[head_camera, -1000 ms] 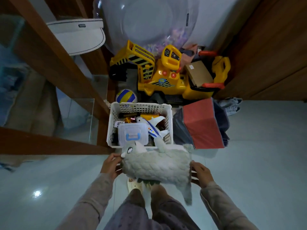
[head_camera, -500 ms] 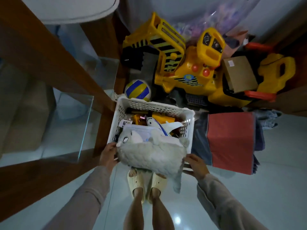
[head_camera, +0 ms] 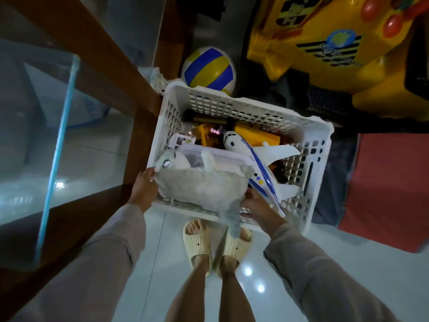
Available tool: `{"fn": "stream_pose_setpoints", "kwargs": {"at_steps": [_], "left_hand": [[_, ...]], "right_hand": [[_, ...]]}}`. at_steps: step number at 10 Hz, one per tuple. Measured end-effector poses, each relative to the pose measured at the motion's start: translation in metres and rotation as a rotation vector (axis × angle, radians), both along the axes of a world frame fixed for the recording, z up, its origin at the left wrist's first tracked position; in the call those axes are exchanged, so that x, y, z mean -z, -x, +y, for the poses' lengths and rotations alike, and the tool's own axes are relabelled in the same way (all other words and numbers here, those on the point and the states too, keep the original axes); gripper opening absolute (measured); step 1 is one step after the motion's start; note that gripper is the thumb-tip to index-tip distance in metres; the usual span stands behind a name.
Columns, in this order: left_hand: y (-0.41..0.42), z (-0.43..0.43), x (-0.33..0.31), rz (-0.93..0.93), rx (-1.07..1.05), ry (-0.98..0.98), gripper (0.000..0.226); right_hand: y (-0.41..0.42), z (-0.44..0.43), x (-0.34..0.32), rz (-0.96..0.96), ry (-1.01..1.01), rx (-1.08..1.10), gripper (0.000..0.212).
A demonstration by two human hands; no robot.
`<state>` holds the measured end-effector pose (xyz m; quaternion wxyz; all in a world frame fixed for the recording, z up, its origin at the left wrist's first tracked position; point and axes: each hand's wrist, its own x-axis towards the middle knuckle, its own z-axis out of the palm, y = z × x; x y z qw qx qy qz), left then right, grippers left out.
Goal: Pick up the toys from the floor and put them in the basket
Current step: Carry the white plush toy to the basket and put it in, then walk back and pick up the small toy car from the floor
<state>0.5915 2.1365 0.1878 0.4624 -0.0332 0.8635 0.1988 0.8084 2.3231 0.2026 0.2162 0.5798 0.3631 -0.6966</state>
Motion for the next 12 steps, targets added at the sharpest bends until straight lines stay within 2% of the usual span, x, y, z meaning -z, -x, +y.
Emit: {"fn": "stream_pose_setpoints", "kwargs": {"at_steps": [1,2,3,4,5,6,7,8,9,11,12], "left_hand": [[-0.002,-0.003,0.005,0.053,0.107,0.075,0.046],[-0.001,-0.001,-0.003,0.012,0.122,0.125,0.044],[-0.002,0.001,-0.015,-0.119,0.005,0.082,0.045],[-0.01,-0.007,-0.041,-0.27,0.009,0.057,0.028],[-0.038,0.002,-0.111,-0.386,-0.224,-0.007,0.027],[-0.074,-0.005,-0.162,-0.395,-0.079,0.035,0.021],[-0.112,-0.027,-0.22,-0.472,-0.033,0.059,0.017],[-0.141,-0.053,-0.27,-0.429,0.058,0.137,0.019],[-0.162,-0.075,-0.309,-0.435,0.057,0.182,0.025],[-0.173,-0.091,-0.363,-0.391,0.249,0.235,0.024],[-0.165,-0.095,-0.372,-0.338,0.289,0.243,0.025]], "right_hand": [[-0.001,0.001,0.001,-0.021,0.002,-0.066,0.055],[-0.002,0.002,-0.009,-0.024,-0.06,-0.3,0.055],[-0.003,0.002,-0.026,-0.011,-0.165,-0.52,0.05],[-0.012,-0.001,-0.055,0.007,-0.155,-0.581,0.047],[-0.029,-0.01,-0.097,-0.036,-0.182,-0.613,0.041],[-0.059,-0.026,-0.154,-0.081,-0.191,-0.641,0.037],[-0.091,-0.041,-0.212,-0.105,-0.172,-0.711,0.036],[-0.12,-0.058,-0.267,-0.175,-0.139,-0.678,0.033],[-0.144,-0.072,-0.309,-0.209,-0.119,-0.666,0.029],[-0.178,-0.087,-0.353,-0.235,-0.13,-0.517,0.033],[-0.186,-0.091,-0.362,-0.235,-0.198,-0.476,0.026]]}}
